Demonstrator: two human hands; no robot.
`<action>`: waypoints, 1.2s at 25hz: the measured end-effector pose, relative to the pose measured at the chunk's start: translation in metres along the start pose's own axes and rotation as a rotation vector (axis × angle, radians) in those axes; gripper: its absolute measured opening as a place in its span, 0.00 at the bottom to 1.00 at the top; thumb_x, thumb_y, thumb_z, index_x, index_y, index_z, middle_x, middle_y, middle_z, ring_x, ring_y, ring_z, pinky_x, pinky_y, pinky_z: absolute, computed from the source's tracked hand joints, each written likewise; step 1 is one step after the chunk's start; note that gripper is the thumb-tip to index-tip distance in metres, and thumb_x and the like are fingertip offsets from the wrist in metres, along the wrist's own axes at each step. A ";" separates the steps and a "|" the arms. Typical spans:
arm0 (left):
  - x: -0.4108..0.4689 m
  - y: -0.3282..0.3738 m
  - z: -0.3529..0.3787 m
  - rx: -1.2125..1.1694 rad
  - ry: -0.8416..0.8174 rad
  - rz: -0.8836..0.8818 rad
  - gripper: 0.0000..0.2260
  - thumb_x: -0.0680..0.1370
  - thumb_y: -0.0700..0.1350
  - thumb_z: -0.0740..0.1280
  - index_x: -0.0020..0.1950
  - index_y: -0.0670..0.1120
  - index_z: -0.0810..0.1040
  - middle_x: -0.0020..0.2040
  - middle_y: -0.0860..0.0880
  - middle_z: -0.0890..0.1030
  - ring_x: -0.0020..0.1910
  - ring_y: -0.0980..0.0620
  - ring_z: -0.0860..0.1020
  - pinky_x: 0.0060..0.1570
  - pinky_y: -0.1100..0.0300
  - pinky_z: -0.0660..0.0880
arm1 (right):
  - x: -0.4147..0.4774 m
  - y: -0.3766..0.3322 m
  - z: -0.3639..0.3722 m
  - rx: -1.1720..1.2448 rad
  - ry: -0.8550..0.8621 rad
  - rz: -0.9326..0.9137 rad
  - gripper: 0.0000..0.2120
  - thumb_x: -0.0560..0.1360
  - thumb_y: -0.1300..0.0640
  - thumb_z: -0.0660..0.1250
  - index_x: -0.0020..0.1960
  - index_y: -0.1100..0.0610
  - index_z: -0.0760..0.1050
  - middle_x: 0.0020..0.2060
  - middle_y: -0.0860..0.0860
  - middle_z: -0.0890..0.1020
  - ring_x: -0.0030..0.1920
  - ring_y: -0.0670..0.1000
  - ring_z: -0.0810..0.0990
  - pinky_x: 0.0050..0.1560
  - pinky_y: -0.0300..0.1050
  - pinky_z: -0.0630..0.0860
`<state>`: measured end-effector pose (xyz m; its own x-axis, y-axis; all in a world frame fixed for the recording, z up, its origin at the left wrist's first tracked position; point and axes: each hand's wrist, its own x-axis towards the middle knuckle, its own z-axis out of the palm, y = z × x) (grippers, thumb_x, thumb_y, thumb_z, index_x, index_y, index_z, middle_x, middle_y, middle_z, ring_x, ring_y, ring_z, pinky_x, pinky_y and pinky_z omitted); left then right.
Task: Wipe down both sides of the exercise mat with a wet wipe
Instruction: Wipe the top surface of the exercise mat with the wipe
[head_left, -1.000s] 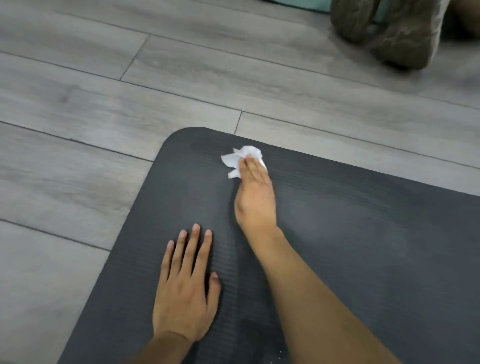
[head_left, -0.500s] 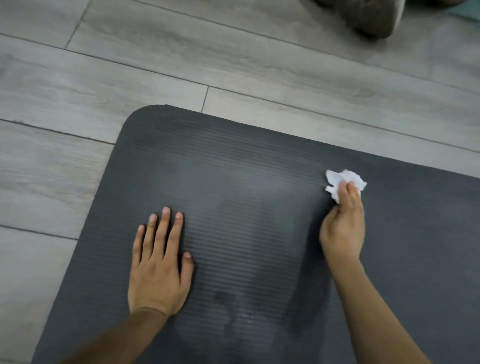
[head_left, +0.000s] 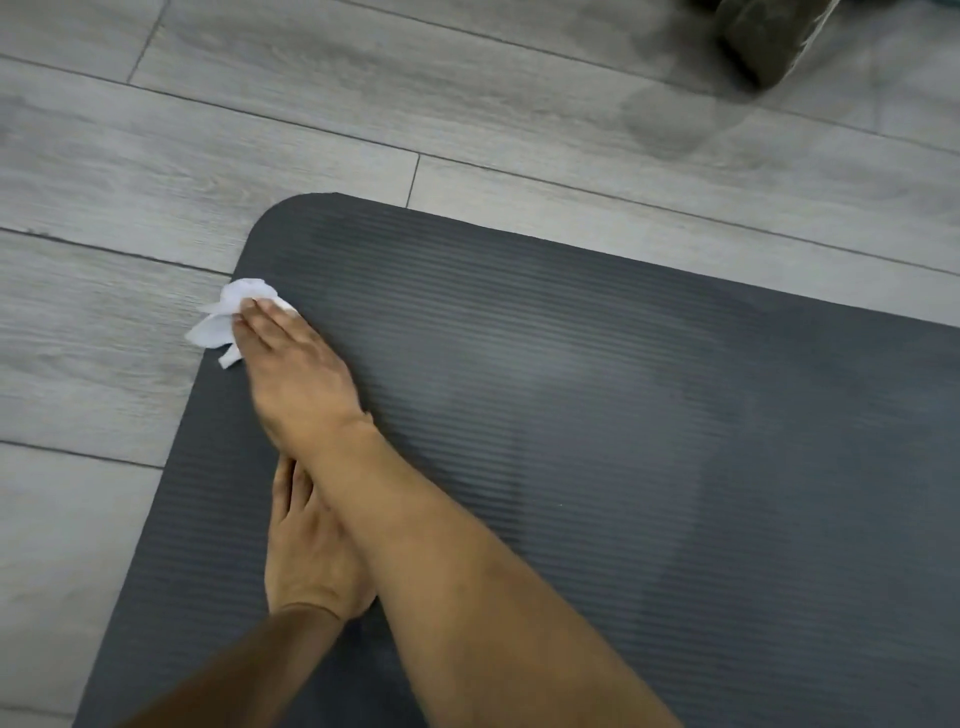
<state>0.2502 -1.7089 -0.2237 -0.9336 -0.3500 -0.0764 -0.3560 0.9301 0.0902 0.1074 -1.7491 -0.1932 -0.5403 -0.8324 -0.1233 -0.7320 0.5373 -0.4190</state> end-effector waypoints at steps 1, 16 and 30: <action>0.001 0.001 -0.002 -0.017 0.008 -0.017 0.33 0.77 0.54 0.56 0.77 0.36 0.63 0.75 0.32 0.69 0.76 0.35 0.64 0.76 0.41 0.54 | 0.000 0.014 -0.002 0.005 0.014 -0.035 0.25 0.81 0.59 0.50 0.78 0.58 0.57 0.78 0.51 0.57 0.78 0.48 0.51 0.76 0.40 0.42; 0.005 0.008 -0.011 -0.165 0.032 -0.063 0.32 0.79 0.51 0.55 0.83 0.43 0.58 0.83 0.42 0.57 0.82 0.41 0.55 0.80 0.39 0.52 | -0.158 0.144 -0.020 0.115 0.608 0.793 0.25 0.76 0.67 0.50 0.72 0.68 0.66 0.72 0.63 0.68 0.74 0.62 0.63 0.75 0.56 0.58; 0.003 -0.019 -0.016 -0.516 -0.042 0.081 0.31 0.78 0.49 0.57 0.81 0.42 0.61 0.83 0.43 0.56 0.83 0.45 0.51 0.81 0.45 0.46 | -0.156 0.102 -0.051 0.170 0.291 0.724 0.27 0.77 0.70 0.55 0.74 0.57 0.67 0.75 0.53 0.65 0.75 0.52 0.63 0.74 0.46 0.60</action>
<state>0.2533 -1.7300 -0.2093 -0.9605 -0.2641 -0.0877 -0.2654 0.7744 0.5743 0.0956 -1.5578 -0.1704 -0.9610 -0.2033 -0.1872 -0.0975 0.8831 -0.4589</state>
